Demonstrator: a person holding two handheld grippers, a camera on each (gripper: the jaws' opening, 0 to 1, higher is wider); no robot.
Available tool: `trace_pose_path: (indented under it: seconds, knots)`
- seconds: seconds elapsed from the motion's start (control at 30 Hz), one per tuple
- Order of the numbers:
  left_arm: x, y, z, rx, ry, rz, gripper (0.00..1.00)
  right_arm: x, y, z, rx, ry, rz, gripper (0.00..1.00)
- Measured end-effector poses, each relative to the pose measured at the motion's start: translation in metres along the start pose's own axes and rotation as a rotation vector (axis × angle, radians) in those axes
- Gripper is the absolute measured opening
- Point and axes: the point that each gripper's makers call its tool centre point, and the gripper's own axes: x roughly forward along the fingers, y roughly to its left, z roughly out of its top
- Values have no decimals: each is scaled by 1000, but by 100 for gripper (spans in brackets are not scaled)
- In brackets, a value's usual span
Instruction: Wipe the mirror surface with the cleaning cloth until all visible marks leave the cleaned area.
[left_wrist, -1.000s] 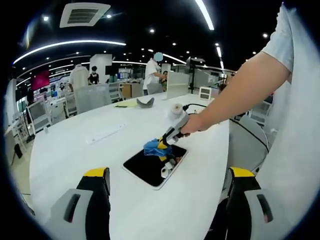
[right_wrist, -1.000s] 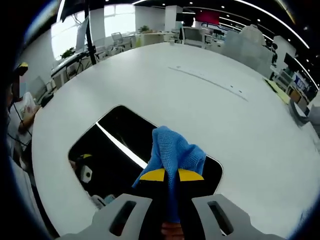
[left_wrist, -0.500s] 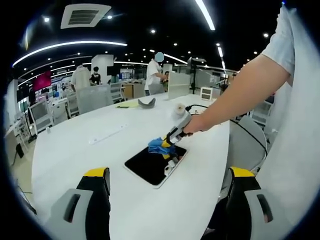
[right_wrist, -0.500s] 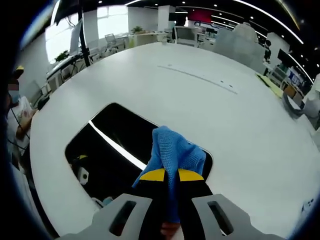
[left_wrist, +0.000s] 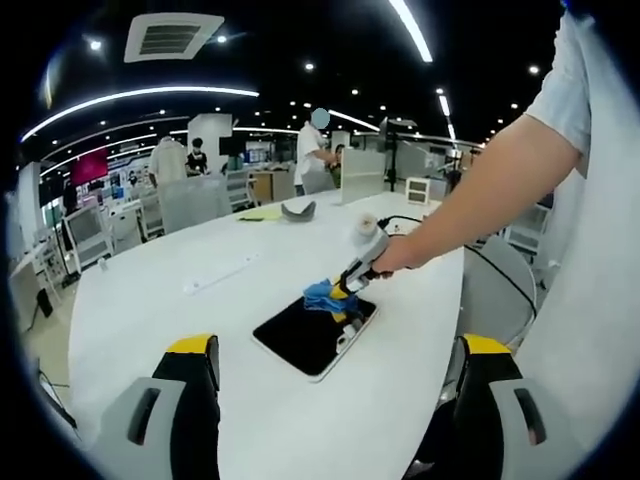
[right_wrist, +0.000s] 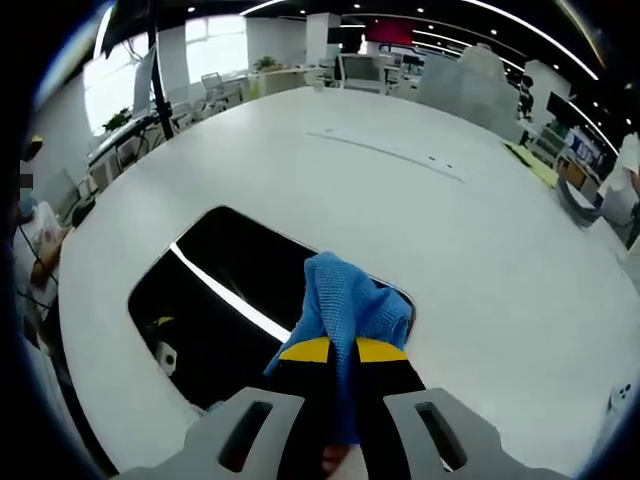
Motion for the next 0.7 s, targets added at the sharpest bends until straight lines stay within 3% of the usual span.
trace_pose_path:
  seconds: [0.2,0.7]
  knots:
    - [-5,4,10,-20,-43,38,99,-2,-3,-3,10,-7,-1,2]
    - [-2,1,23,-16,-59,77,99,-5,-9,-8,40,-32,3,2]
